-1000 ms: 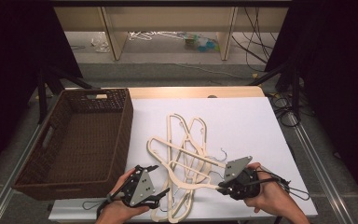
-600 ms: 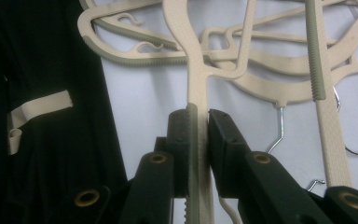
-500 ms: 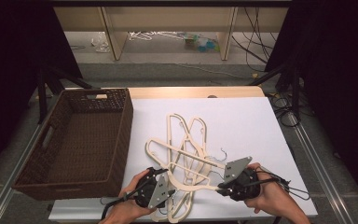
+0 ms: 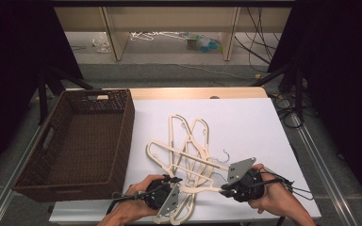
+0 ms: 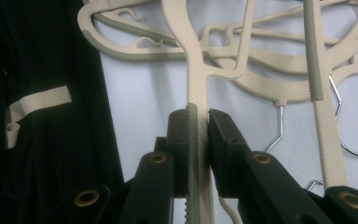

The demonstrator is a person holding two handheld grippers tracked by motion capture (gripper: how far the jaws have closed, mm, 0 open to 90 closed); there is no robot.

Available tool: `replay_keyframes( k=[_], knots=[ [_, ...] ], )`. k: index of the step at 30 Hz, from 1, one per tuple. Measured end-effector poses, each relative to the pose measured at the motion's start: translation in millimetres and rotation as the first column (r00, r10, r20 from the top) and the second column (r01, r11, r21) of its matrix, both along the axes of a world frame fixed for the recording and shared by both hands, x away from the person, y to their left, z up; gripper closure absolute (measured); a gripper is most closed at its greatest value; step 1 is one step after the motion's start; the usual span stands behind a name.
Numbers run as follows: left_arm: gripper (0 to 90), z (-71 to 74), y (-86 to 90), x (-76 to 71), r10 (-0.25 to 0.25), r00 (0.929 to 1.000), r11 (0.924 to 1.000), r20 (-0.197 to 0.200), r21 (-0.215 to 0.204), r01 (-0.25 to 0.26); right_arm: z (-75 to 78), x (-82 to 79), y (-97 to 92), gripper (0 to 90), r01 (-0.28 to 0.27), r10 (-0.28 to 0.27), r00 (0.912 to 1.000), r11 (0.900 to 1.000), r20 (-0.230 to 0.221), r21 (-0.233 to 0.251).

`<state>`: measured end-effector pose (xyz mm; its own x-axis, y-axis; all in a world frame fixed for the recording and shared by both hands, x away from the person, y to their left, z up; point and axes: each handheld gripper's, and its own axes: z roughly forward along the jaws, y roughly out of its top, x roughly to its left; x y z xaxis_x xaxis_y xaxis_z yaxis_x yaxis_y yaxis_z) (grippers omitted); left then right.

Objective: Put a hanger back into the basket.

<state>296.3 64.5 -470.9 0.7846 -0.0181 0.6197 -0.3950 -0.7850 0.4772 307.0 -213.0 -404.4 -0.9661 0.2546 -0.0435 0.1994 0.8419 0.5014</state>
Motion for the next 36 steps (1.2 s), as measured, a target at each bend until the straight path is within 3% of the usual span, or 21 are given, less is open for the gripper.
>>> replay_keyframes(
  k=[10, 12, 14, 17, 24, 26, 27, 28, 29, 31, 33, 35, 36],
  knots=[
    [71.8, 8.9, -4.7, -0.7, -0.059, 0.9982, 0.9957, 0.003, 0.071, 0.059, -0.2, 2.1, -4.3, 79.2, -0.019, 0.019, 0.9998, 0.9998, 0.011, 0.005],
    [72.8, 11.2, -5.4, -0.4, -0.067, 0.9976, 0.9947, -0.014, 0.077, 0.068, -0.8, 3.3, -5.9, 78.6, -0.018, 0.018, 0.9998, 0.9998, 0.005, 0.003],
    [74.0, 13.9, -6.1, 2.0, -0.081, 0.9958, 0.9956, -0.043, 0.044, 0.082, -0.8, 4.2, -7.4, 73.9, 0.005, -0.005, 1.0, 0.9998, 0.007, 0.021],
    [76.0, 19.0, -8.2, 5.5, -0.104, 0.9945, 0.9936, -0.015, 0.043, 0.105, 5.9, 4.1, -8.9, 65.3, 0.029, -0.03, 0.9987, 0.999, 0.041, 0.035],
    [81.7, 35.6, -12.7, 9.9, -0.1, 0.9949, 0.9949, -0.013, 0.013, 0.1, 23.5, 1.7, -15.7, 54.3, 0.093, -0.101, 0.9903, 0.992, 0.096, 0.085],
    [83.3, 42.3, -13.1, 12.7, -0.093, 0.9956, 0.9956, -0.004, -0.012, 0.093, 27.2, 1.9, -17.6, 51.8, 0.115, -0.127, 0.9851, 0.9877, 0.116, 0.106],
    [84.1, 48.6, -14.8, 17.1, -0.14, 0.9897, 0.9902, 0.031, 0.01, 0.139, 29.1, 1.9, -18.6, 50.5, 0.122, -0.137, 0.9836, 0.9851, 0.118, 0.121],
    [84.8, 52.2, -15.2, 19.3, -0.151, 0.9879, 0.9885, 0.036, 0.004, 0.151, 31.1, 1.7, -19.3, 49.3, 0.14, -0.157, 0.9791, 0.9811, 0.129, 0.133],
    [85.3, 55.1, -14.2, 20.5, -0.136, 0.99, 0.9906, 0.035, -0.002, 0.136, 33.3, 2.1, -20.7, 48.0, 0.138, -0.16, 0.9775, 0.9786, 0.138, 0.152],
    [85.7, 56.2, -8.2, 17.9, -0.012, 0.9992, 0.9972, -0.039, -0.074, 0.009, 39.2, 2.1, -23.1, 42.9, 0.16, -0.189, 0.9719, 0.9671, 0.14, 0.198],
    [85.6, 63.5, -5.5, 21.1, 0.013, 0.9989, 0.9966, -0.045, -0.081, -0.016, 45.9, 1.1, -24.8, 40.6, 0.167, -0.203, 0.9718, 0.9512, 0.12, 0.26],
    [85.6, 67.2, -3.5, 24.4, 0.046, 0.9964, 0.9934, -0.071, -0.101, -0.053, 51.5, -2.0, -24.8, 37.4, 0.177, -0.221, 0.9671, 0.941, 0.126, 0.288],
    [85.7, 68.0, -2.7, 25.9, 0.065, 0.9928, 0.9879, -0.101, -0.134, -0.079, 54.1, -3.7, -24.6, 36.3, 0.189, -0.233, 0.9642, 0.9384, 0.127, 0.289]
  ],
)
